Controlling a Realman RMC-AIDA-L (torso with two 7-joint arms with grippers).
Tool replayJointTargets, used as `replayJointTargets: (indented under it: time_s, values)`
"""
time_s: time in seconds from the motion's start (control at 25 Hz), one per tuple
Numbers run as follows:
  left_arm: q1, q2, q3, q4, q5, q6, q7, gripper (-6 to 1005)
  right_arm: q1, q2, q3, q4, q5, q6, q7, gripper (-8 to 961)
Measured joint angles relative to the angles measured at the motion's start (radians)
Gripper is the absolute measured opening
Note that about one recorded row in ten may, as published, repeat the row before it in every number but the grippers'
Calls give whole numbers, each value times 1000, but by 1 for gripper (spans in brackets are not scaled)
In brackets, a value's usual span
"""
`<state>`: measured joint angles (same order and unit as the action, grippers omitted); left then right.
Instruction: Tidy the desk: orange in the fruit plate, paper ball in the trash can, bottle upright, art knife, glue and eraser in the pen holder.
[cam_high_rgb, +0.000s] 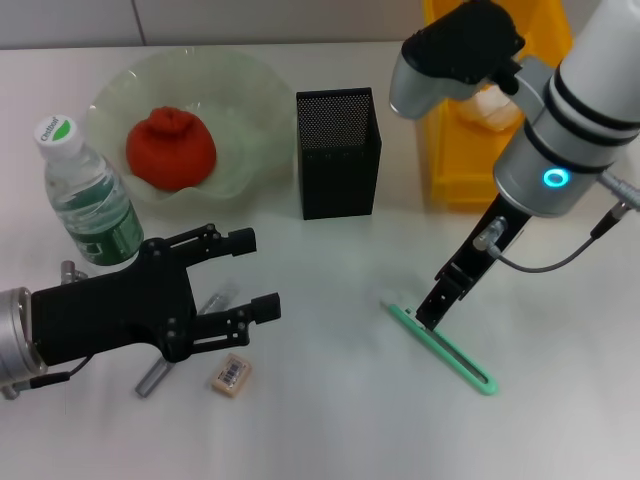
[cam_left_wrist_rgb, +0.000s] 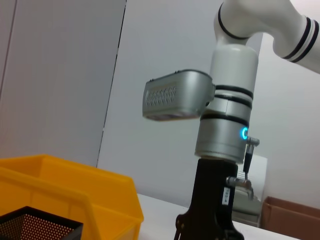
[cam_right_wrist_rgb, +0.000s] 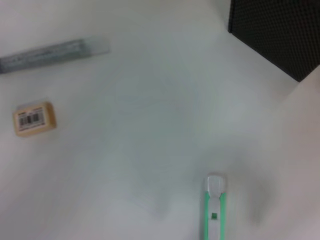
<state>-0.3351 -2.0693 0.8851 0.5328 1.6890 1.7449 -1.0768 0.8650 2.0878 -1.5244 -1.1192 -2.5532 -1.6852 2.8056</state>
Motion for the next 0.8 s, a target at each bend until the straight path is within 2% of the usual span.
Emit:
replayJointTargets:
  time_s: [0.36, 0.8]
  values:
    - [-2, 0, 0, -1, 0, -3, 0, 791, 12, 3, -66, 78, 7, 86, -7, 824]
    - [-2, 0, 0, -3, 0, -5, 0, 791, 30, 4, -121, 116, 31, 113, -7, 825]
